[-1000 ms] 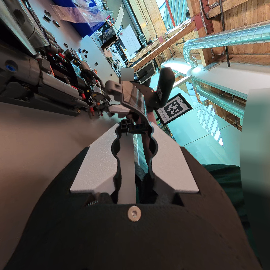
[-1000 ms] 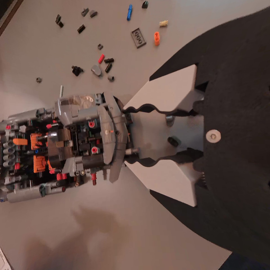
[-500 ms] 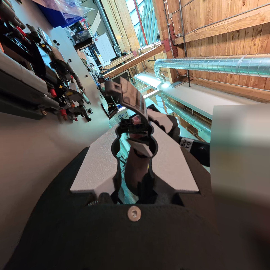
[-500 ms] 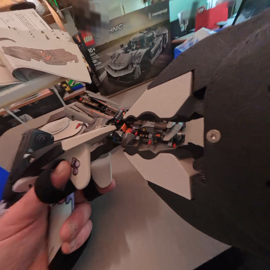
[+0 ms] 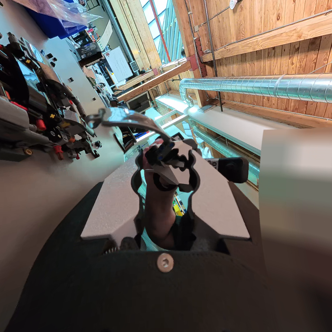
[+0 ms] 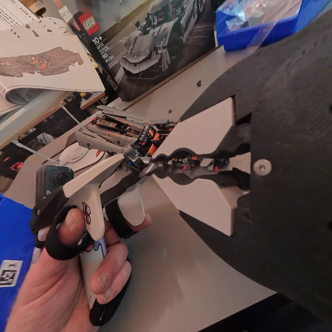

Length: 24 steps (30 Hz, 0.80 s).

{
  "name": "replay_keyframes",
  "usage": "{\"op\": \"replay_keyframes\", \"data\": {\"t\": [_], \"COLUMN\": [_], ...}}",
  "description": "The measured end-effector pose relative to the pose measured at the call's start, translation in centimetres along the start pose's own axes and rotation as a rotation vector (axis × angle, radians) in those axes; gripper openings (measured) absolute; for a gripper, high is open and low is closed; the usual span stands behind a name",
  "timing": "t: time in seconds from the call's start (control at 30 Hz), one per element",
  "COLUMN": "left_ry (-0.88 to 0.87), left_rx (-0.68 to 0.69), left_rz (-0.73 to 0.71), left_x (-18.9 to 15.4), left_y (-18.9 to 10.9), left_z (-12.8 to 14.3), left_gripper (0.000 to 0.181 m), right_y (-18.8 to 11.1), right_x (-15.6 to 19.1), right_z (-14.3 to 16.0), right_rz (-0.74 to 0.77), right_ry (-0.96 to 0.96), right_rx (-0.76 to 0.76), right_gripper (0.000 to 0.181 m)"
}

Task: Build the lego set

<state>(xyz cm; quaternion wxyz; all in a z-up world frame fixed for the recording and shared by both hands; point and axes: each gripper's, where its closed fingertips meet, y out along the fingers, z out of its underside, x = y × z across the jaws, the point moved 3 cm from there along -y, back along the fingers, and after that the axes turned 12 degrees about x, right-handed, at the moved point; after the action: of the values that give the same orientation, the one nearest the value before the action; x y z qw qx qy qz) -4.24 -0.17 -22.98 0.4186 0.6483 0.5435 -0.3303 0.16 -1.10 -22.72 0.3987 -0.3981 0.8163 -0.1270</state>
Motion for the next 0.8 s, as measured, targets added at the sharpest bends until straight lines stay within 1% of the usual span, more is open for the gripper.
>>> {"op": "replay_keyframes", "data": {"t": [0.03,0.13,0.23,0.33,0.4,0.5,0.57,0.63,0.73,0.8], "left_ry": [0.004,0.053,0.063,0.085,0.132,0.308,0.435,0.561,0.707,0.765], "left_rx": [-0.006,-0.005,-0.008,-0.022,-0.022,-0.001,-0.007,0.032,0.090,0.119], "left_rz": [-0.012,-0.047,-0.102,-0.140,-0.211,-0.420,-0.481,-0.561,-0.653,-0.681], "left_x": [0.0,-0.5,0.0,0.0,0.1,0.5,-0.5,-1.3,-1.8,-2.0], "left_y": [-0.1,-0.4,-1.1,-1.8,-2.4,-3.3,-3.4,-2.9,-2.0,-1.5], "left_z": [-0.1,-0.1,-0.2,-0.1,0.1,0.2,0.0,0.1,0.2,0.1], "left_gripper": [0.054,0.051,0.052,0.052,0.052,0.051,0.051,0.048,0.045,0.044], "right_y": [-0.2,-0.7,-1.2,-1.9,-2.3,-3.1,-3.5,-3.8,-4.1,-4.2], "right_x": [-0.3,-0.9,-1.4,-1.9,-2.2,-2.2,-2.7,-2.9,-2.8,-2.6], "right_z": [0.2,1.0,2.0,2.4,2.7,2.6,2.7,2.9,2.8,2.6], "right_rz": [-0.021,-0.090,-0.131,-0.215,-0.273,-0.423,-0.484,-0.536,-0.593,-0.607], "right_ry": [0.031,0.098,0.155,0.276,0.366,0.507,0.599,0.653,0.685,0.682], "right_rx": [-0.016,-0.042,-0.068,-0.153,-0.209,-0.308,-0.365,-0.399,-0.427,-0.427], "right_gripper": [0.006,0.006,0.006,0.007,0.007,0.007,0.007,0.007,0.007,0.007]}}
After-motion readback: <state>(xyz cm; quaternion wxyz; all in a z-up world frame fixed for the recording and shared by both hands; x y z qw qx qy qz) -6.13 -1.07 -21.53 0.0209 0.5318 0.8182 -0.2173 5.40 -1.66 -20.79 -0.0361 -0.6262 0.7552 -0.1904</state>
